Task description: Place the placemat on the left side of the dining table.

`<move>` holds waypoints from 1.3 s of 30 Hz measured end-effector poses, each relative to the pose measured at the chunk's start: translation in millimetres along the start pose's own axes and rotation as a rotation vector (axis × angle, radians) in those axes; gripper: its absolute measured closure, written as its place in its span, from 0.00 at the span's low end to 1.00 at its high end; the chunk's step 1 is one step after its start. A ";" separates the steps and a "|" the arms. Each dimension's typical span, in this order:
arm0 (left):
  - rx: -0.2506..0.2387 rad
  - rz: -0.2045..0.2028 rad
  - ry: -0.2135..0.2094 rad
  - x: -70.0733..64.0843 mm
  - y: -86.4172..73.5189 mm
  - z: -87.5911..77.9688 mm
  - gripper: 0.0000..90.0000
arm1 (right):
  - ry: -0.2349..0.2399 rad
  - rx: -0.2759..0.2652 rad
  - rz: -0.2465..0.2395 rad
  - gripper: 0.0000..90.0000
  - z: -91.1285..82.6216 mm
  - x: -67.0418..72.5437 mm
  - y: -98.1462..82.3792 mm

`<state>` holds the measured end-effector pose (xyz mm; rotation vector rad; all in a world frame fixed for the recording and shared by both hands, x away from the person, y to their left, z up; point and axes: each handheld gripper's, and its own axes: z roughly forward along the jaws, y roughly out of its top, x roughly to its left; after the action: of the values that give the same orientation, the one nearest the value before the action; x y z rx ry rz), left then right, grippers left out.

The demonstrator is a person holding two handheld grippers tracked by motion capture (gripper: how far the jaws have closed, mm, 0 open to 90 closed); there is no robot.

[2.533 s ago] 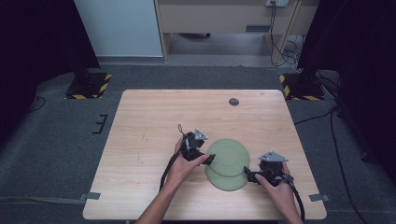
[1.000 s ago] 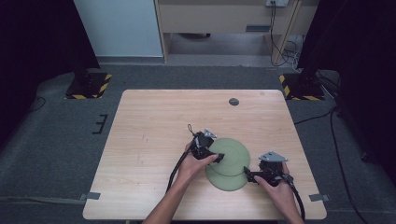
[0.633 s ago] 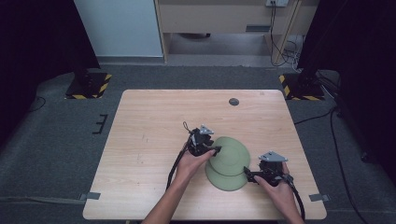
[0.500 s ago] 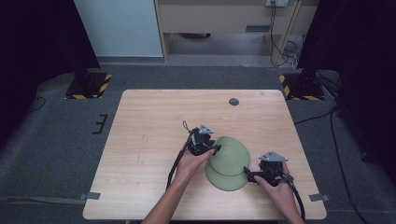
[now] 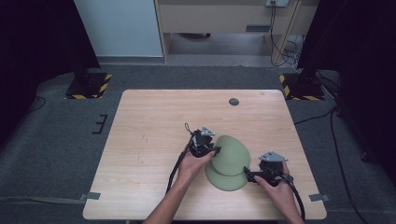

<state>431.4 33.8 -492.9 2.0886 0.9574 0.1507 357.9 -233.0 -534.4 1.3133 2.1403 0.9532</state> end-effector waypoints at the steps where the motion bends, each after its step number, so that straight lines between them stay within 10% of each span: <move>1: 0.005 0.005 -0.001 -0.4 0.5 -0.4 0.76 | 0.002 0.003 0.005 0.02 0.2 -0.3 0.1; 21: -0.033 0.109 0.083 -4.9 11.8 -4.6 0.93 | 0.004 -0.001 0.008 0.02 0.4 0.1 0.3; 39: -0.023 0.111 0.097 -7.4 20.2 -2.5 0.94 | -0.048 -0.039 0.041 0.08 1.9 -3.1 3.7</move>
<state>436.8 22.7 -475.1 2.1298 0.8920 0.3215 362.7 -234.1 -532.7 1.3530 2.0561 0.9648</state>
